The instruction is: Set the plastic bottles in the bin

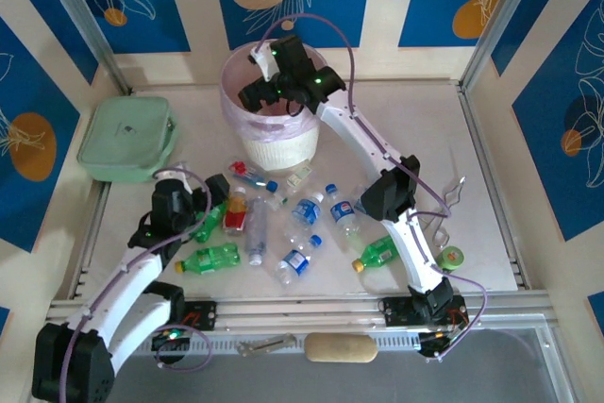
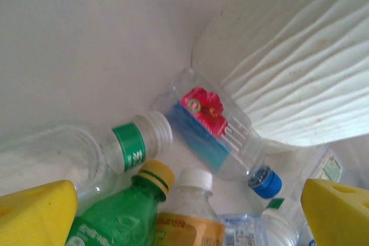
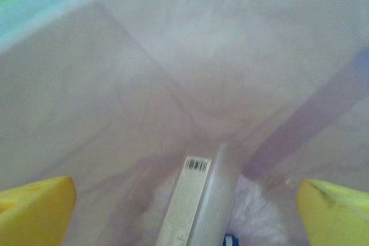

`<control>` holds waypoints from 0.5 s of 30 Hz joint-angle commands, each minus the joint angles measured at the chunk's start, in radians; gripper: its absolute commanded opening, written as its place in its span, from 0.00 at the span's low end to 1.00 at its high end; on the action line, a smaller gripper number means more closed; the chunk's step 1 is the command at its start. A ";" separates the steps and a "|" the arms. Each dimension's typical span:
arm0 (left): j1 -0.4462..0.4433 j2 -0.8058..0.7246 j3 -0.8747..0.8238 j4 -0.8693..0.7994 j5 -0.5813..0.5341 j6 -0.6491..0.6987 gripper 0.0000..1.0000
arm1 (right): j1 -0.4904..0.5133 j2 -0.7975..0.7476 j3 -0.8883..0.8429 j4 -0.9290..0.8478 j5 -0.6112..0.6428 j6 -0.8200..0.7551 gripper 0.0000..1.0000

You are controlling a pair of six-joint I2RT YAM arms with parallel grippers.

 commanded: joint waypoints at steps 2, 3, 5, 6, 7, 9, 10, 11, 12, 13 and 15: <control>0.055 0.022 0.091 -0.123 0.053 0.095 0.99 | -0.004 -0.036 0.049 0.050 -0.012 -0.001 0.99; 0.068 0.032 0.108 -0.141 0.068 0.107 0.99 | -0.004 -0.052 0.047 0.060 -0.012 -0.004 0.99; 0.091 0.052 0.142 -0.181 0.097 0.134 0.99 | -0.005 -0.082 0.045 0.069 -0.011 -0.009 0.99; 0.104 0.066 0.163 -0.203 0.115 0.149 0.99 | -0.003 -0.099 0.042 0.070 -0.009 -0.011 0.99; 0.116 0.082 0.185 -0.230 0.131 0.161 0.99 | -0.004 -0.116 0.033 0.070 -0.004 -0.012 0.99; 0.132 0.111 0.222 -0.271 0.161 0.174 0.99 | -0.004 -0.160 -0.003 0.072 0.013 -0.011 0.99; 0.138 0.128 0.239 -0.292 0.178 0.180 0.99 | -0.004 -0.187 -0.034 0.073 0.021 -0.009 0.99; 0.142 0.141 0.256 -0.311 0.190 0.187 0.99 | -0.004 -0.213 -0.067 0.077 0.028 -0.006 0.99; 0.145 0.156 0.275 -0.336 0.203 0.199 0.99 | -0.004 -0.248 -0.117 0.085 0.035 -0.003 0.99; 0.145 0.172 0.296 -0.367 0.214 0.209 0.99 | -0.006 -0.287 -0.179 0.101 0.037 0.002 0.99; 0.147 0.197 0.338 -0.430 0.233 0.236 0.99 | -0.007 -0.371 -0.317 0.146 0.040 0.012 0.99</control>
